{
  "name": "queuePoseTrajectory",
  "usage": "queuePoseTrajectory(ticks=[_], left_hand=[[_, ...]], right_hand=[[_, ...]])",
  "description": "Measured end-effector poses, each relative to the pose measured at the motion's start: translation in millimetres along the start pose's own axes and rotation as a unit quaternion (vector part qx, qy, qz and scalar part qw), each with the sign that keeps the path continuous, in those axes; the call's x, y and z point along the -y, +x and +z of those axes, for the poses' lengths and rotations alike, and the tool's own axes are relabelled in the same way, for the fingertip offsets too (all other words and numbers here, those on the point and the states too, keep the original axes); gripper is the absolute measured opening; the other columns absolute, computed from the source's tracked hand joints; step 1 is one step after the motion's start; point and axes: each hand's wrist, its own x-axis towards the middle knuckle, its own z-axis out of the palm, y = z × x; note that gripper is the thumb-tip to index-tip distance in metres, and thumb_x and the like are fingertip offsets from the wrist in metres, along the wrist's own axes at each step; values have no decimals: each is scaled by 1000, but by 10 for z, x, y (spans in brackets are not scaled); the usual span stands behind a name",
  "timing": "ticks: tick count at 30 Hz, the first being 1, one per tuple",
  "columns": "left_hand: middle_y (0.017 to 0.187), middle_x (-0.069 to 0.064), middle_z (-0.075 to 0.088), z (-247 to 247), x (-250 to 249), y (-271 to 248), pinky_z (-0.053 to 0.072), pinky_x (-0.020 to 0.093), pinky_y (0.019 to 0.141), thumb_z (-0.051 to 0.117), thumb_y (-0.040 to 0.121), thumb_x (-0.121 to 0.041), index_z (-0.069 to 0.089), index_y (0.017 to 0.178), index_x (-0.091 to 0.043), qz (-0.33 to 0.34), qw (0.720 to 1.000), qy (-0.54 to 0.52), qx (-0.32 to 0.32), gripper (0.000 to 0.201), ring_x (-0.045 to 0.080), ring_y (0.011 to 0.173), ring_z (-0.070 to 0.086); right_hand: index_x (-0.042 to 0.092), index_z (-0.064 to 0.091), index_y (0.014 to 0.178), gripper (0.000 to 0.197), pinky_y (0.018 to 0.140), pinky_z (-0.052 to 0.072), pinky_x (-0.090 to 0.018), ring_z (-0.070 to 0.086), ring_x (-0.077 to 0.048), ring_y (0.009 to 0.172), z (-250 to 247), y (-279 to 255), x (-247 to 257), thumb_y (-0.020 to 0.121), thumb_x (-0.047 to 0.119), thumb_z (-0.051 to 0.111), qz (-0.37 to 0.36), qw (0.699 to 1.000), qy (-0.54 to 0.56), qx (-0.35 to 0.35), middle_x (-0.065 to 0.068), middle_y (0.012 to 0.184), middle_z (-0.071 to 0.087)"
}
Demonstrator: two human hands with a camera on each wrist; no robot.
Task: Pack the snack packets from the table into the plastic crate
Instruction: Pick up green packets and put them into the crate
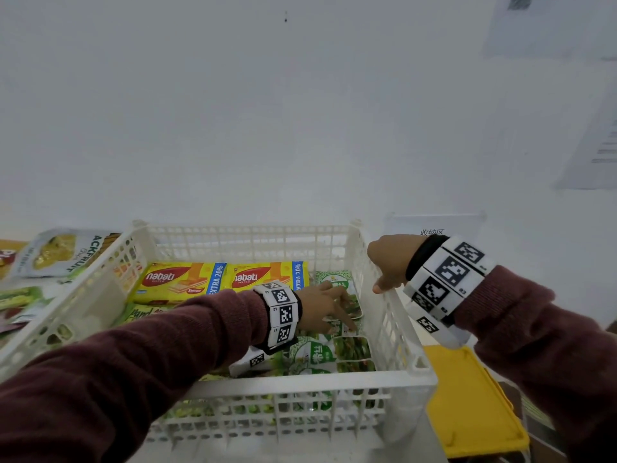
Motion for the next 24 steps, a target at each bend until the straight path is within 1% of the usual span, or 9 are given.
queuePoseTrajectory(ticks=[2,4,5,6,9,13,17,21,24], left_hand=[[138,3,30,23,27,-9,30,41,105,54,91,-34,42,135,-43,-5,999,35,-9,46,26,123,29],[138,3,29,44,35,-3,29,40,104,53,90,-42,39,135,-46,-20,999,46,-20,48,26,125,29],[138,3,28,54,36,5,29,40,104,52,90,-43,38,136,-46,-27,998,50,-22,48,26,126,28],[139,4,27,60,40,17,29,40,103,52,90,-44,37,136,-46,-33,998,55,-25,49,26,126,27],[139,5,27,70,45,39,30,39,101,51,90,-44,35,137,-45,-46,997,60,-23,50,26,126,28],[139,6,28,33,33,48,31,40,102,57,88,-39,34,140,-37,-44,998,23,-25,57,27,126,30],[145,5,29,32,31,66,36,43,103,62,87,-32,23,146,-28,-77,995,-62,-5,71,29,129,34],[147,4,28,0,26,63,35,40,103,61,87,-32,33,144,-27,-84,993,-87,15,64,28,129,38],[138,9,37,-97,-33,-1,37,37,101,61,88,-29,44,138,-19,-79,989,-125,-3,53,28,124,43]], right_hand=[[11,32,64,42,52,35,-20,43,-11,53,-6,-4,-1,90,32,58,-3,1000,-3,2,2,64,50],[11,32,64,42,59,40,-23,50,-17,65,-22,-13,4,90,32,58,-7,1000,-11,7,-4,86,65],[11,32,64,42,61,41,-24,50,-18,71,-25,-18,10,90,32,58,-9,1000,-14,8,-8,97,67],[10,32,65,42,63,41,-25,50,-18,75,-30,-21,14,90,32,58,-10,1000,-17,8,-10,100,67],[11,32,65,42,70,40,-26,50,-18,78,-29,-21,24,89,32,59,-10,1000,-21,5,-6,86,65],[11,33,66,41,71,41,-26,51,-18,77,-36,-24,33,89,32,59,-12,1000,-28,6,-11,107,68],[12,32,66,41,72,41,-26,50,-17,77,-29,-20,42,89,32,59,-15,999,-47,10,-11,108,67],[12,32,64,42,67,43,-25,50,-16,76,-48,4,46,89,32,59,-15,998,-59,22,-9,104,67],[7,46,68,36,72,44,-23,46,-13,57,-87,2,43,90,32,58,-17,998,-50,44,-4,84,61]])
